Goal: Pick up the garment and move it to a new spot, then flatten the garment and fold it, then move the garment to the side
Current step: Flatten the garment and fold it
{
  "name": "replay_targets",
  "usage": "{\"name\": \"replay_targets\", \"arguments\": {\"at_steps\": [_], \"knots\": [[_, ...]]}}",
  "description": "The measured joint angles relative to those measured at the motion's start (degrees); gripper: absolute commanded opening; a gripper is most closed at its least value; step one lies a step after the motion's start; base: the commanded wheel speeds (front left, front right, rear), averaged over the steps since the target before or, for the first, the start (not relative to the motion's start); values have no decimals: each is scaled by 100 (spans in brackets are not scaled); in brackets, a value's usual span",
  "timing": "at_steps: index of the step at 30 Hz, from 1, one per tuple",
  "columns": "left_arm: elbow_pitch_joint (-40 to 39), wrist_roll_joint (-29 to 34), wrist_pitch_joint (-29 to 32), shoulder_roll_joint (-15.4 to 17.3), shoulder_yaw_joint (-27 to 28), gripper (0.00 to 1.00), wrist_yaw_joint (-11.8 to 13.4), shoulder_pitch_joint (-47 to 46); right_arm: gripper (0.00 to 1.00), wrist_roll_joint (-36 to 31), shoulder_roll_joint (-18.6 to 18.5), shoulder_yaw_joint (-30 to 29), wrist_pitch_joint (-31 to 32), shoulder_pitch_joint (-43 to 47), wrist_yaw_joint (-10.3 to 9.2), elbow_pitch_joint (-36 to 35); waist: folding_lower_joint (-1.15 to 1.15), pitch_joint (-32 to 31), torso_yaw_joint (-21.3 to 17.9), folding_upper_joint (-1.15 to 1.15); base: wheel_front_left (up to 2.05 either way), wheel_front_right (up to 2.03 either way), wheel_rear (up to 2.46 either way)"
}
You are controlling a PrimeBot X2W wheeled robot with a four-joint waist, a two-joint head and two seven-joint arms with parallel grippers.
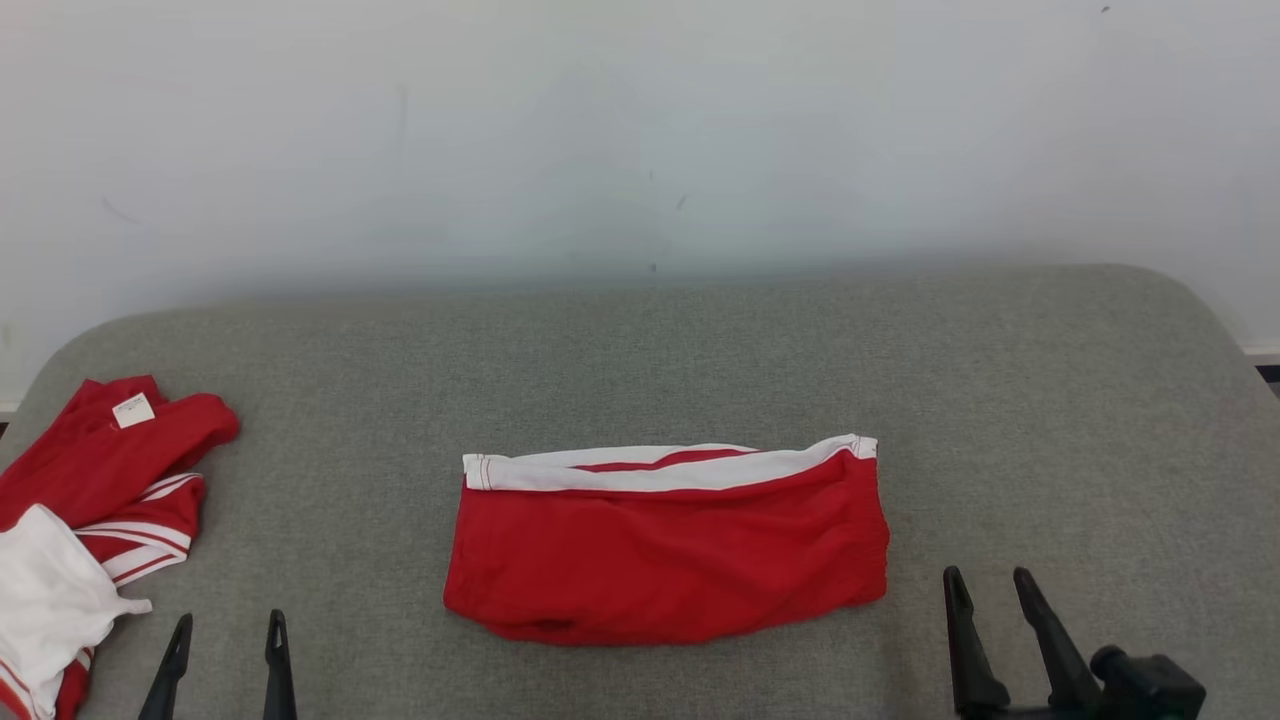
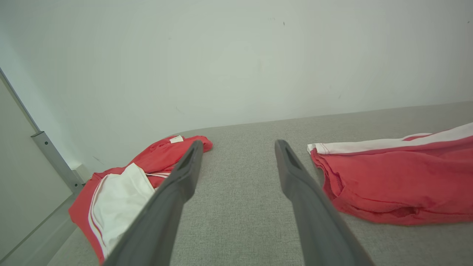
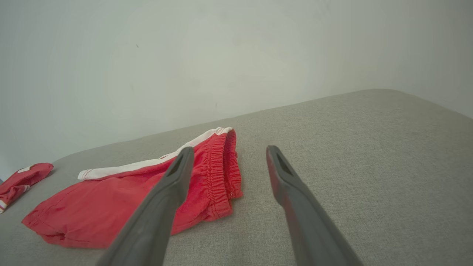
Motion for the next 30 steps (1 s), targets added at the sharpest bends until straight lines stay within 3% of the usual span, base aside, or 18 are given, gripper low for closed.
{"name": "replay_targets", "arguments": {"at_steps": [7, 17, 30], "knots": [[-1, 102, 0, -144, -8, 100, -93, -64, 100, -85, -297, 174, 215, -961, 0, 828, 0, 71, 118, 0, 0, 0, 0], [93, 220, 0, -350, -138, 100, -245, -349, 100, -162, -493, 309, 664, -2404, 0, 2982, 1, 231, 473, 1, 0, 0, 0], [179, 279, 0, -435, -7, 100, -396, -577, 100, 298, -439, 360, 711, -3403, 0, 5174, 1, 450, 745, 1, 0, 0, 0]]}}
